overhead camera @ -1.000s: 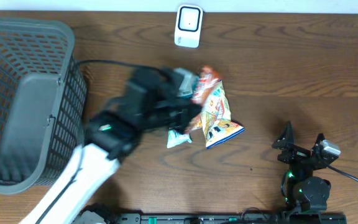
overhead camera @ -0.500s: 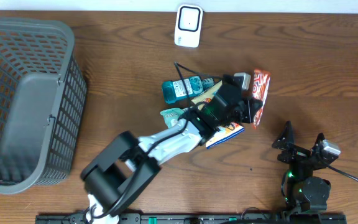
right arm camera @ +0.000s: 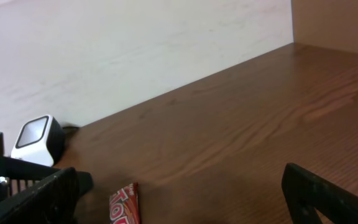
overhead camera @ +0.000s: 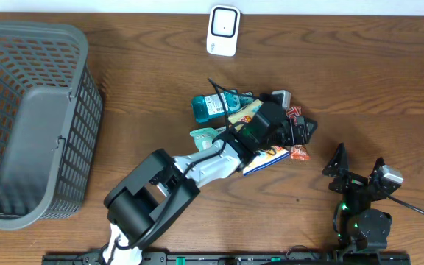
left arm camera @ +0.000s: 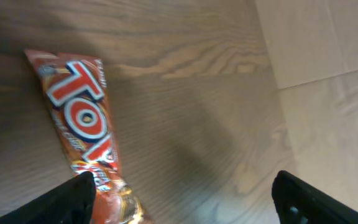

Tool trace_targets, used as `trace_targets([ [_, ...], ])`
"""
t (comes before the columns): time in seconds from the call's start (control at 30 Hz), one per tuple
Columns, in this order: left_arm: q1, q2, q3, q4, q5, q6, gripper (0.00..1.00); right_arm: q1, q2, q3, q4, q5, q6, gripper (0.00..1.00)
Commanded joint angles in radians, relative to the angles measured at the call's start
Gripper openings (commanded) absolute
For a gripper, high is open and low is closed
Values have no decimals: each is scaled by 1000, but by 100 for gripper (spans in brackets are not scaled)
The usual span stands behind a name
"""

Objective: Scan the item barcode
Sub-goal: 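Lift the red 'TOP' candy bar out and carry it right of the items, then drop the candy bar on the table and withdraw the left gripper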

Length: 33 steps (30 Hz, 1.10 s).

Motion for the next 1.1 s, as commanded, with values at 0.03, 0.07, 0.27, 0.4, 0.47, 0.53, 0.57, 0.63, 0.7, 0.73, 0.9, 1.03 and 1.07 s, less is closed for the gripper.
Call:
trace_targets([
  [0.03,31,-111,6,-81,-14,117,90,-4,-5,-1,-4,2,3,99],
  [0.07,34,-133,6,-111,-18,139,91,-4,-5,-1,-4,2,3,99],
  [0.27,34,-240,6,-299,-168,256,92,-4,-5,-1,-4,2,3,99],
  [0.4,34,-286,6,-357,-233,340,93,-4,-5,-1,-4,2,3,99],
  [0.47,34,-312,6,-370,-251,401,93,-4,-5,-1,-4,2,3,99],
  [0.53,34,-346,6,-374,-287,474,99,-4,-5,-1,-4,2,3,99],
  [0.57,34,-396,6,-377,-351,549,98,-4,-5,-1,-4,2,3,99],
  [0.63,34,-456,7,-377,-425,605,98,-4,-5,-1,-4,2,3,99],
  [0.7,34,-523,17,-375,-503,661,98,-4,-5,-1,-4,2,3,99],
  [0.73,34,-552,23,-370,-532,697,98,-4,-5,-1,-4,2,3,99],
  [0.9,35,-686,53,-215,-728,1022,98,-4,-5,-1,-4,2,3,99],
  [1.03,36,-750,53,-95,-873,1323,98,-4,-5,-1,-4,2,3,99],
  [1.07,40,-760,53,-92,-896,1398,98,-4,-5,-1,-4,2,3,99],
])
